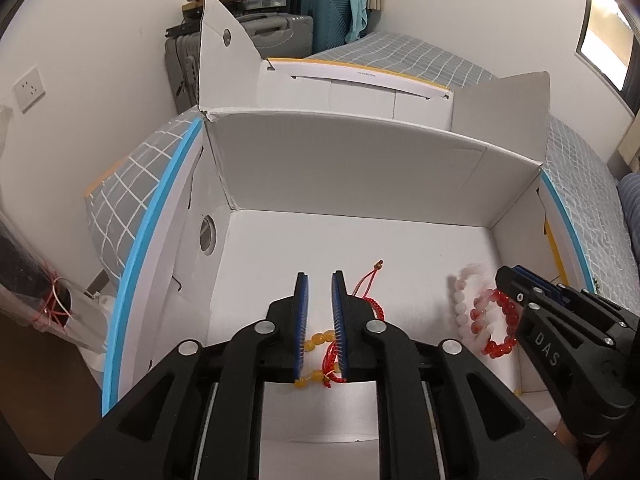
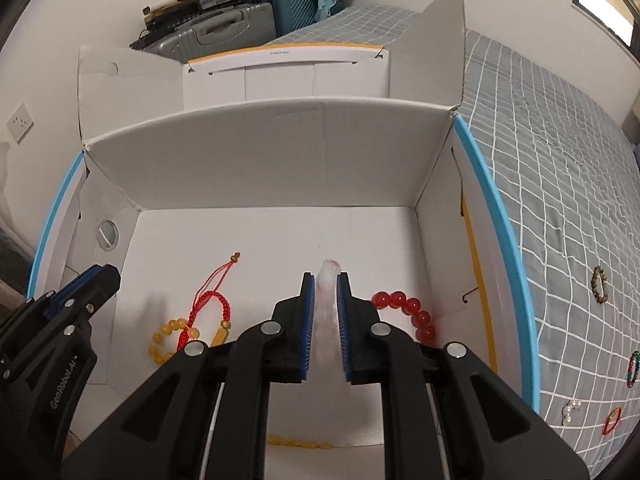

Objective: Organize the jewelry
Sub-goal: 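Open both tools to release the bracelets inside the box, then move both tools back over the pearl earrings and red cord bracelet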

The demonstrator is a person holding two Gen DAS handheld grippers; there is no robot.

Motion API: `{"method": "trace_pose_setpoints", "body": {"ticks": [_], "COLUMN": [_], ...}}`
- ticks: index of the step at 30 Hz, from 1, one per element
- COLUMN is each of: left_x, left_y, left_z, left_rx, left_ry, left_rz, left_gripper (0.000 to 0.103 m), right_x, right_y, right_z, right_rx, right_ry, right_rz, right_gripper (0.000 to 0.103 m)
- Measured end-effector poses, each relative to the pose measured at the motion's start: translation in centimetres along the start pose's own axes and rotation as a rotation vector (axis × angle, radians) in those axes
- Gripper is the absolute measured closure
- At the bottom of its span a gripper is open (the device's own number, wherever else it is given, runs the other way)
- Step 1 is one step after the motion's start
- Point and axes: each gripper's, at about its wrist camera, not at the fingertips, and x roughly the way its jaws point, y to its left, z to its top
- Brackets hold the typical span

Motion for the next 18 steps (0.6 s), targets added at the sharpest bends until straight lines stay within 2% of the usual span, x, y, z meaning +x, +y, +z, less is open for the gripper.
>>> {"method": "trace_pose_setpoints", "body": {"ticks": [3, 4, 5, 6, 7, 11, 13, 15, 18], "left_x": [-0.4, -0.6, -0.8, -1.0, -1.3, -1.9, -2.3, -2.8, -3.5], "left_y": [0.1, 0.1, 0.2, 0.2, 0.2, 0.0, -0.3, -0.7, -1.9], "left_z": [-0.1, -0.1, -0.1, -0.1, -0.1, -0.1, -0.1, -0.1, -0.1], "left_rx": [0.000, -0.002, -0.005, -0.005, -0.005, -0.012, -0.011, -0.012, 0.009], "left_ry": [-0.009, -0.014, -0.021, -0.030, -0.041, -0.055, -0.065, -0.084, -0.098], "left_rz": [0.005, 0.004, 0.003, 0.004, 0.008, 0.000, -0.005, -0.022, -0.028], "left_gripper": [0.073, 0.069, 0.060, 0.052, 0.050, 0.043, 0.038, 0.030, 0.027], "right_x": [-0.3, -0.5, -0.8, -1.2, -1.7, -3.8, -4.9, -6.1, -7.9], "right_y": [-0.1, -0.1, -0.1, -0.2, -0.3, -1.4, -2.2, -3.2, -4.9], "right_z": [-0.1, -0.1, -0.2, -0.2, -0.3, -0.3, -0.2, -0.2, -0.5], "right_rx": [-0.004, -0.007, -0.012, -0.016, -0.020, -0.007, 0.010, 0.019, 0.032], "right_ry": [-0.001, -0.006, -0.016, -0.028, -0.044, -0.098, -0.125, -0.158, -0.205], "right_rz": [-0.006, -0.003, 0.000, 0.000, -0.004, -0.025, -0.028, -0.040, -0.060], "right_gripper": [0.091, 0.085, 0.078, 0.066, 0.059, 0.047, 0.035, 0.027, 0.017]}}
